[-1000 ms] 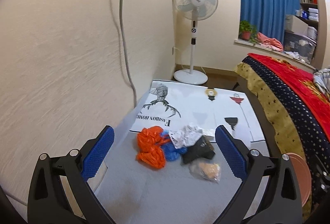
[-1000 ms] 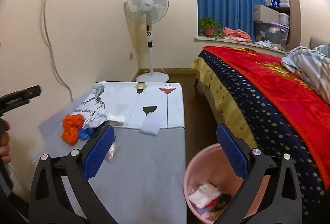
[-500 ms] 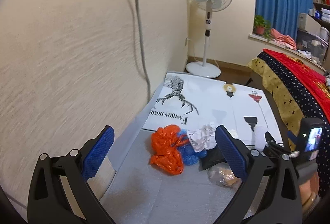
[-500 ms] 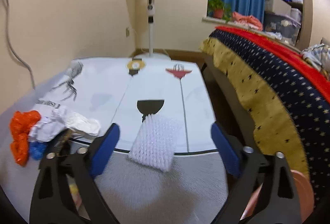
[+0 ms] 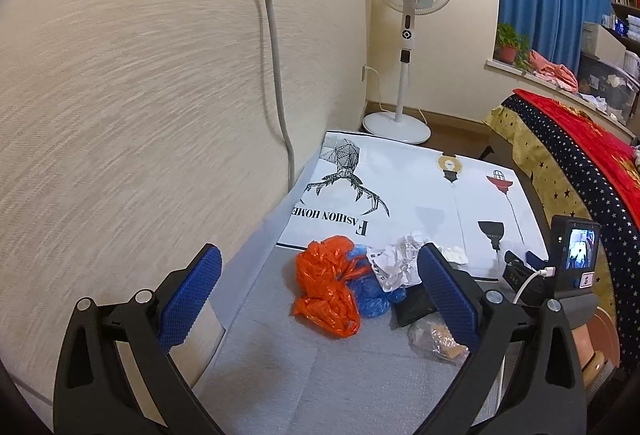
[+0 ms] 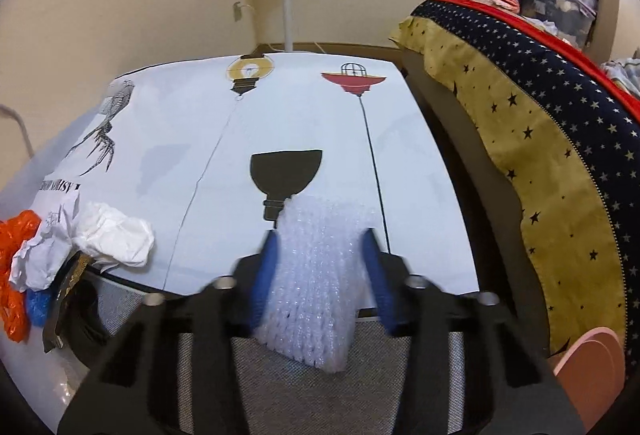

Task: Collect trash
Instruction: 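Reach the right tool to the white bubble-wrap pad and close on it, then grasp the crumpled white paper with the left tool while the right tool holds the bubble wrap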

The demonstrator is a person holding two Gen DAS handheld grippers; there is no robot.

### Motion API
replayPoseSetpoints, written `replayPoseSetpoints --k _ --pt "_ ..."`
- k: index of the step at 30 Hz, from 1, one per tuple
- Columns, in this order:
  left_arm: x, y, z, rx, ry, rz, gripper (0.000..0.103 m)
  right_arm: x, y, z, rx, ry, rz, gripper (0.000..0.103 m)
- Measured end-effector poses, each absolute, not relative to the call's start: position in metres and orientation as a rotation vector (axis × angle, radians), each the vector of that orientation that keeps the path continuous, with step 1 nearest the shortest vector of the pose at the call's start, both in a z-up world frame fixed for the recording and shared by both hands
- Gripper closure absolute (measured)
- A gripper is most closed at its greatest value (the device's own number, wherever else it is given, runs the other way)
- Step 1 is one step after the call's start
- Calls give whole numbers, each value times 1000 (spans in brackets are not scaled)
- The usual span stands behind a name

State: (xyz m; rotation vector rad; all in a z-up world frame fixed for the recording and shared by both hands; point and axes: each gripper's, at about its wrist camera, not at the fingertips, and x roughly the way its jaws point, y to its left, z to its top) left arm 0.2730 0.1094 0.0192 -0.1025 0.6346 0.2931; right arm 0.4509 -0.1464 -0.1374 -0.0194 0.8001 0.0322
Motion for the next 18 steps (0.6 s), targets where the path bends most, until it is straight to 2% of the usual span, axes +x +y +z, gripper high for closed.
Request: replayPoseSetpoints --k 1,9,18 --pt "273 109 19 -104 634 293 8 450 -146 -137 -23 798 36 92" --pt "272 106 19 -93 622 300 8 429 -144 -116 -42 699 49 94" --pt "270 99 23 -124 567 282 8 362 -159 -25 -44 574 111 94"
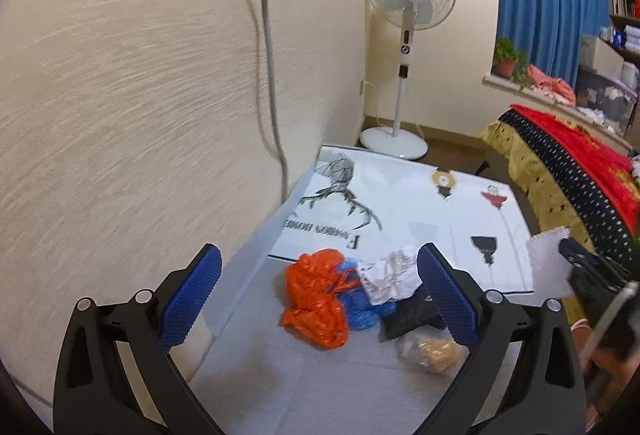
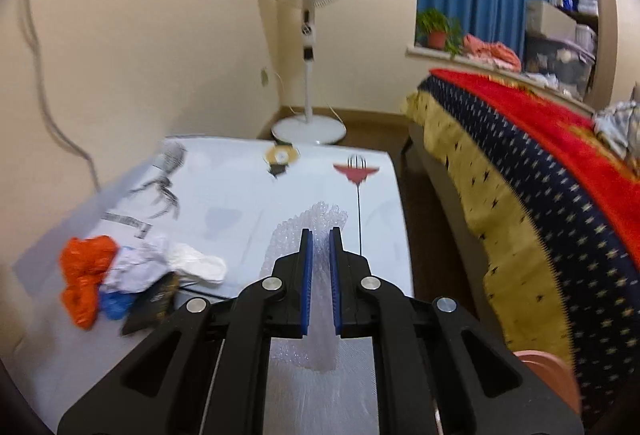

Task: Collect trash
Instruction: 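Grasp the crumpled white paper with the left tool while the right tool holds the bubble wrap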

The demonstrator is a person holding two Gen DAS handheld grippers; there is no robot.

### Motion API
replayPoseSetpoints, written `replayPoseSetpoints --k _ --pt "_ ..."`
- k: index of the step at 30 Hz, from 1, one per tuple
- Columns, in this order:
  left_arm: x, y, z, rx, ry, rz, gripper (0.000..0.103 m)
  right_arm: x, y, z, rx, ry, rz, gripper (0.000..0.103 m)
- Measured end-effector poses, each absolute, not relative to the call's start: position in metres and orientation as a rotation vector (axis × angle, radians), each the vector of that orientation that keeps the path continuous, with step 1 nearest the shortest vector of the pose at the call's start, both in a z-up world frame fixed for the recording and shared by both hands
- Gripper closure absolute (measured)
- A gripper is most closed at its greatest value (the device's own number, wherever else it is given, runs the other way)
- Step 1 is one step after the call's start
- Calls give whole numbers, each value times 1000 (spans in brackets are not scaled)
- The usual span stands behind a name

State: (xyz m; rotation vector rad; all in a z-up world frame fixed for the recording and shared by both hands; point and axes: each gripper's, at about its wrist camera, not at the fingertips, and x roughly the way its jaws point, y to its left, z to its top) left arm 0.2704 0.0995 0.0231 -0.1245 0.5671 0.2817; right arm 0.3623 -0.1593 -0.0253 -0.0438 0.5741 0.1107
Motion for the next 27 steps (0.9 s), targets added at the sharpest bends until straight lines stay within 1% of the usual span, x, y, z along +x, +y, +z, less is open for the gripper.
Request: replayPoseSetpoints --k 6,9,12,16,18,22,24,27 --pt "274 79 9 -139 578 164 8 284 -180 29 -47 563 128 94" --pt "281 72 1 -142 555 103 8 243 -195 46 -51 561 124 94" --pt "301 63 -10 -126 552 61 8 212 -212 46 -41 584 120 94" --pt "342 60 -45 -192 649 88 8 192 -234 35 -22 588 72 94" --pt "353 56 -60 -209 660 90 8 194 -243 28 -13 597 72 94" --pt "376 42 -85 -127 658 100 8 205 -258 16 -18 631 45 94" --pt "386 44 -96 -128 665 116 9 211 -266 12 -8 650 31 94" --pt "396 48 -109 -123 658 170 11 213 -273 10 -12 654 19 94"
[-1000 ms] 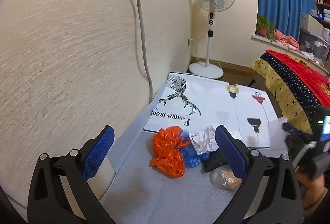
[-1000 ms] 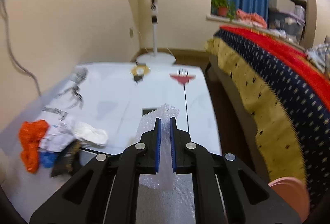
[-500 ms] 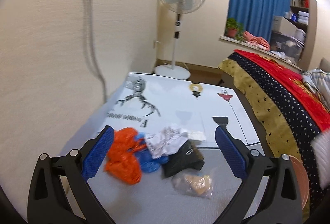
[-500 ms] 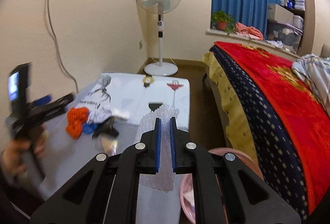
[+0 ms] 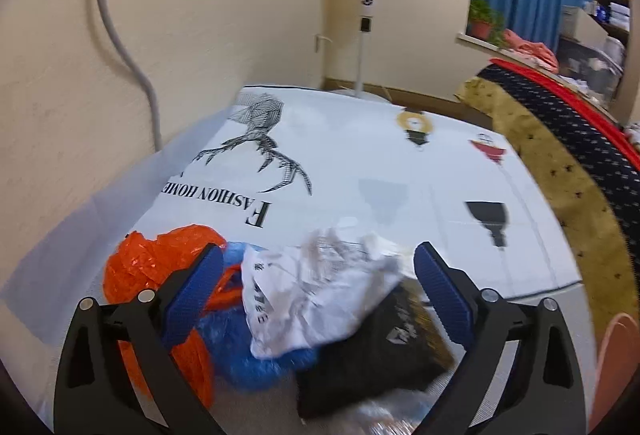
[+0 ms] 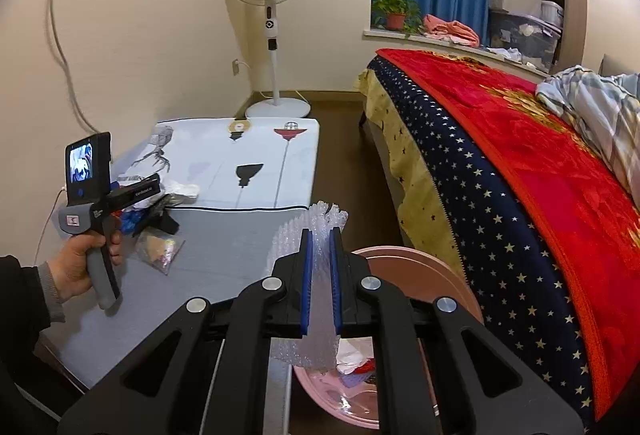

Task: Collect trash
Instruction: 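Grasp the crumpled white paper with the left tool while the right tool holds the bubble wrap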

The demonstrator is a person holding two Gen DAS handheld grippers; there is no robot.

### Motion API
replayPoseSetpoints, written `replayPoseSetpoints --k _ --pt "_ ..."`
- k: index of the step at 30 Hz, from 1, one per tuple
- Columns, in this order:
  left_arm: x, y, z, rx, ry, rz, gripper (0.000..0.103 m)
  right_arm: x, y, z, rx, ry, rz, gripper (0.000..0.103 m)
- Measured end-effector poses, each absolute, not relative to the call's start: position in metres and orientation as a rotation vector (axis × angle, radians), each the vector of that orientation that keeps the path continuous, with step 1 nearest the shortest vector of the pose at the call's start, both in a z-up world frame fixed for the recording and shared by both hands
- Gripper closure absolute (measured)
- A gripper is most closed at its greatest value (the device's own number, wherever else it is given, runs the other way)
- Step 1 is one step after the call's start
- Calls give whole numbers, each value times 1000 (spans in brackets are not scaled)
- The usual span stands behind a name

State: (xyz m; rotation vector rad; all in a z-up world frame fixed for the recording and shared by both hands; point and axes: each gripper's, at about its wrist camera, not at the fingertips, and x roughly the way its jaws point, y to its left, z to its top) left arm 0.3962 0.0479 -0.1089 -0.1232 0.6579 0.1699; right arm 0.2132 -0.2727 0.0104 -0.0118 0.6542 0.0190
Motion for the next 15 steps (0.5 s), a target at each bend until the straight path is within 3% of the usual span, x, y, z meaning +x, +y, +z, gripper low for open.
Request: replayPoseSetpoints --k 6,8,10,12,15 --pt "403 52 -122 -137 682 142 14 214 -271 6 -44 668 20 94" --pt "404 52 -122 -141 677 120 33 215 -269 6 -49 670 26 94" --pt "403 51 -122 -143 677 94 59 215 -265 5 -57 669 32 94" --pt "401 50 -122 -139 670 68 74 214 -263 5 -74 664 36 94" --pt "396 49 -117 -124 658 33 78 213 -262 4 -91 660 39 94"
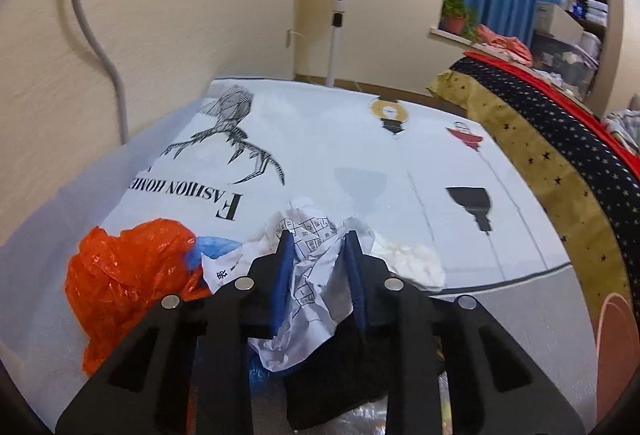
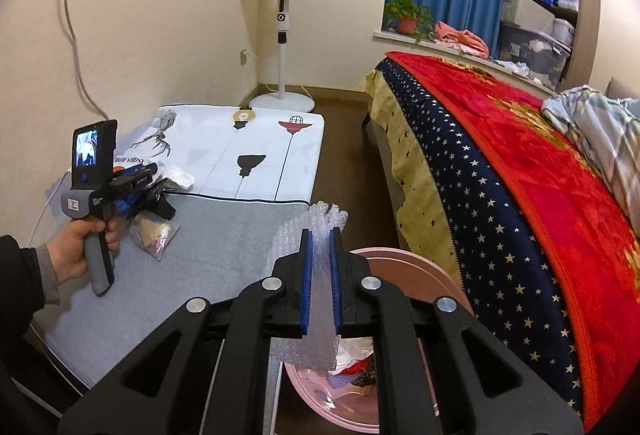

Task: Collect trash
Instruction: 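Grasp the crumpled white paper with the left tool while the right tool holds the bubble wrap, then carry both items over the pink wastebasket and open both tools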

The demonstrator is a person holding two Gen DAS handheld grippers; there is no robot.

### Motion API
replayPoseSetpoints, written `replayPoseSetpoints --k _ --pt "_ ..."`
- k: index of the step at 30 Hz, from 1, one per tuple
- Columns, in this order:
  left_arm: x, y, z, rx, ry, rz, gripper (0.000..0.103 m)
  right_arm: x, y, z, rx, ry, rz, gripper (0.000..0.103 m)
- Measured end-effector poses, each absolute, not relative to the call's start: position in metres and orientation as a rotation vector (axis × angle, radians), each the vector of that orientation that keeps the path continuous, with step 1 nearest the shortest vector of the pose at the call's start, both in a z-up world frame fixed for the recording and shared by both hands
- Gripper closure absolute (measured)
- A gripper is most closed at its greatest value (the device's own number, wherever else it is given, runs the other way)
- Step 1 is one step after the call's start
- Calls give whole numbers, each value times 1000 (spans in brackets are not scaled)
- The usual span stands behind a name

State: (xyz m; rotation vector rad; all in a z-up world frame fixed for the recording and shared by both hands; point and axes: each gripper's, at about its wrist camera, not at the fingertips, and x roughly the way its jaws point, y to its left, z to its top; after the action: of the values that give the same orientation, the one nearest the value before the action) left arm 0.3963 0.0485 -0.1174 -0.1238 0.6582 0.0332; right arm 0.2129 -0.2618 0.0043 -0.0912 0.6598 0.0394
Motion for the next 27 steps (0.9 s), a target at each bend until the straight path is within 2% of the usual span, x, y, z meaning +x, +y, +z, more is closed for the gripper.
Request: replayPoseSetpoints --k 5,15,20,27 --pt "386 55 -88 -161 617 3 79 213 -265 6 -86 656 47 94" --pt "320 57 19 -214 515 -78 79 198 -265 24 -42 602 107 94" --pt "265 23 53 -158 511 -123 79 186 -270 35 -9 571 137 94" --pt "213 -48 59 -104 586 -217 79 167 -286 44 19 548 137 94"
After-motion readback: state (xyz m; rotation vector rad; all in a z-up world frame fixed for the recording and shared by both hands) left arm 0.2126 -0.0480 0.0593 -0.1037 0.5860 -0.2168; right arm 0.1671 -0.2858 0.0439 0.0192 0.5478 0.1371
